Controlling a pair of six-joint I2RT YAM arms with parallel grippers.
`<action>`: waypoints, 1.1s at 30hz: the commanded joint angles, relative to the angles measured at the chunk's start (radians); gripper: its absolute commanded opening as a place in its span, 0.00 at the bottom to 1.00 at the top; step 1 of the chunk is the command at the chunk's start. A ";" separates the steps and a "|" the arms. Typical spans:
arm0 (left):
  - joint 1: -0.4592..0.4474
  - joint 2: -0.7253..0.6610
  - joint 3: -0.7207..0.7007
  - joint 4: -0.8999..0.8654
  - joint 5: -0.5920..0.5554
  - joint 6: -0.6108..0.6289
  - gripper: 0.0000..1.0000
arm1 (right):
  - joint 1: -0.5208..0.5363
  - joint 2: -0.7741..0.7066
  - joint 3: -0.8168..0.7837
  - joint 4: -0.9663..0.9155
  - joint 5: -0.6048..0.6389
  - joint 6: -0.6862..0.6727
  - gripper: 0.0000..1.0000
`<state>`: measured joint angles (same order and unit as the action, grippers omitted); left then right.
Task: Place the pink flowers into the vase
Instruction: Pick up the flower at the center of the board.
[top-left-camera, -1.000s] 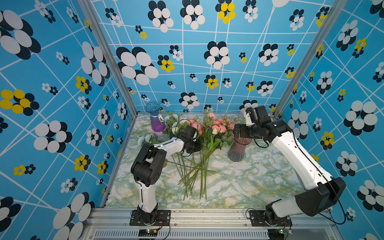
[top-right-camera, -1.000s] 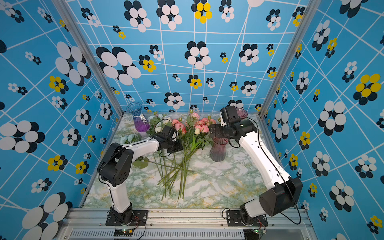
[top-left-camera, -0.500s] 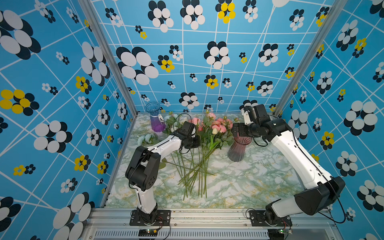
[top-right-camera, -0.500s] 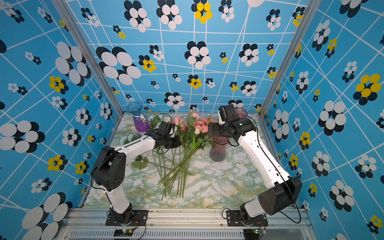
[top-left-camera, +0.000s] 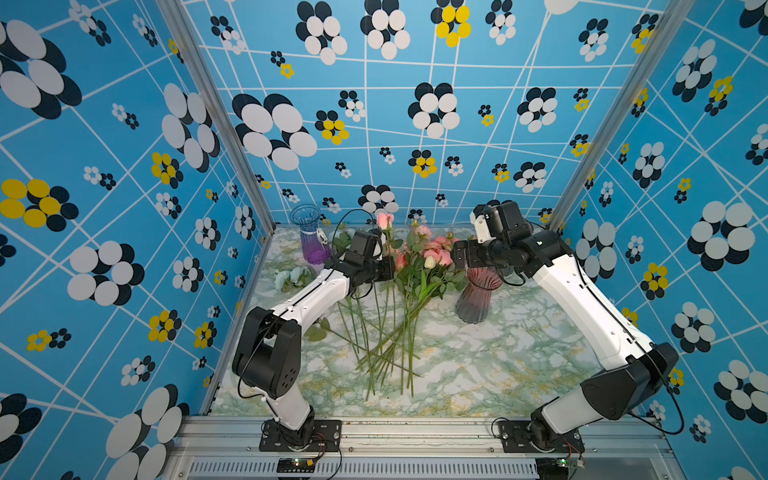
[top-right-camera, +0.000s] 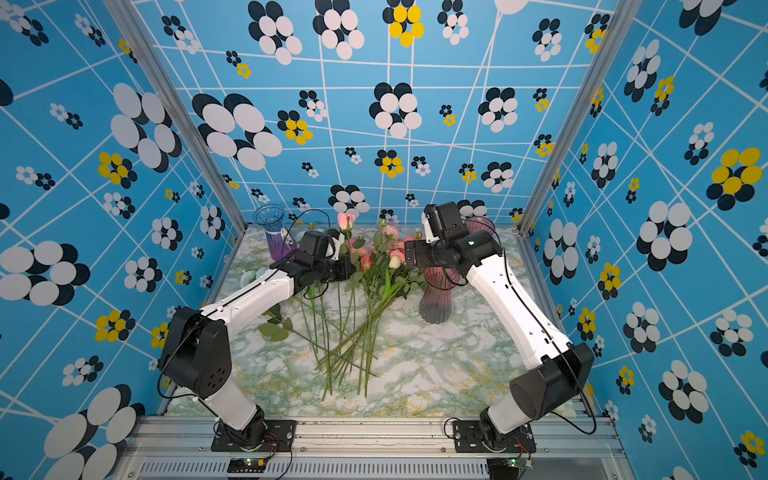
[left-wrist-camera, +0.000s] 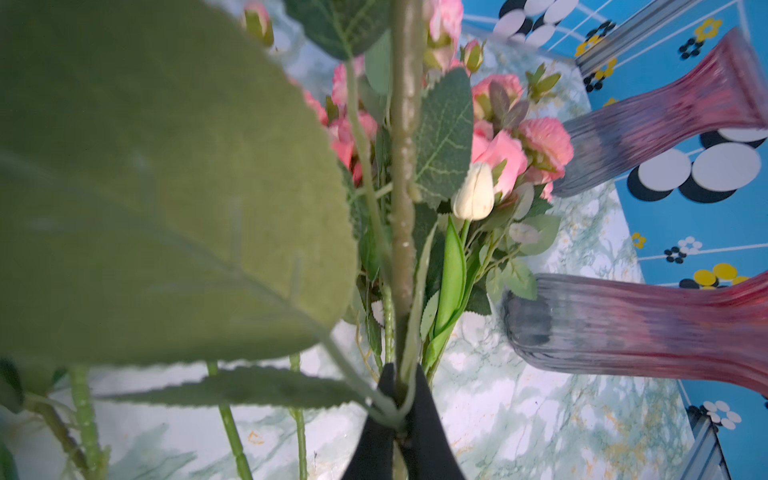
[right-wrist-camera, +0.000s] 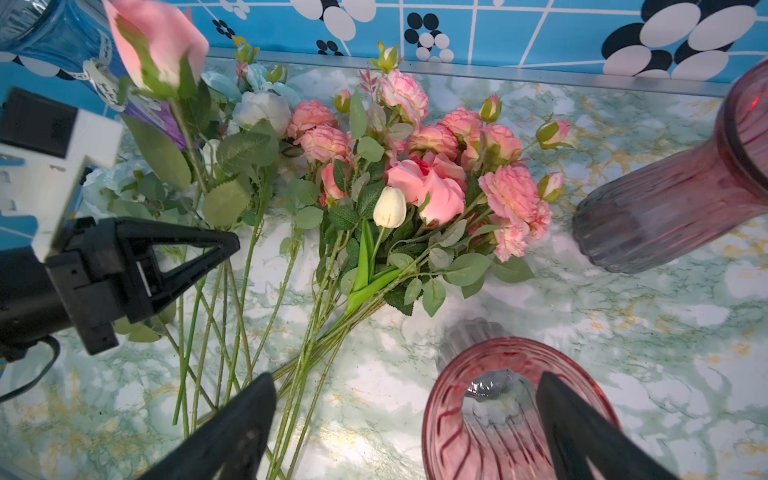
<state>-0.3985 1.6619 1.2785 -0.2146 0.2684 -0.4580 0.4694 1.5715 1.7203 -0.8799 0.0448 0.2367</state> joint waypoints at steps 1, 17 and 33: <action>0.044 -0.069 0.040 0.100 0.021 0.023 0.00 | 0.038 0.044 0.060 0.041 -0.028 -0.041 0.99; 0.129 -0.059 0.078 0.376 0.374 -0.220 0.00 | 0.159 0.207 0.141 0.244 -0.154 -0.082 0.84; 0.102 -0.043 0.085 0.370 0.368 -0.217 0.00 | 0.179 0.321 0.294 0.216 -0.188 -0.094 0.66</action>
<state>-0.2852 1.6131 1.3552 0.1612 0.6434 -0.6960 0.6384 1.8694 1.9858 -0.6529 -0.1223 0.1490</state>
